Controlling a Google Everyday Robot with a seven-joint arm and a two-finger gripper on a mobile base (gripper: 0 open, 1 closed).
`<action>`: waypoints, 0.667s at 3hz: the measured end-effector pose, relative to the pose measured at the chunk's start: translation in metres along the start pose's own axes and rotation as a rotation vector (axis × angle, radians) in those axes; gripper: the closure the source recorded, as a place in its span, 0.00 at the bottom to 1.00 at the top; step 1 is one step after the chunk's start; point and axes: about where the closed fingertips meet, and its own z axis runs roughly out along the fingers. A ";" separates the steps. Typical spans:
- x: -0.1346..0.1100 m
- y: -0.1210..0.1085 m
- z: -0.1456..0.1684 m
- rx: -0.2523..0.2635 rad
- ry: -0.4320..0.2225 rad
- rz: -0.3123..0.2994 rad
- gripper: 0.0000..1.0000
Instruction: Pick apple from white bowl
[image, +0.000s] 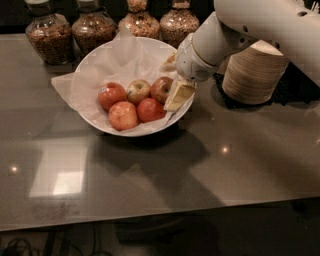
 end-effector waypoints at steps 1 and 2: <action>0.002 0.003 0.010 -0.028 0.005 0.004 0.35; 0.011 0.009 0.028 -0.075 0.028 0.014 0.33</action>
Offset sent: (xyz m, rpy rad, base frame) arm 0.0077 0.0023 -0.0535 -0.0756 0.1175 0.0099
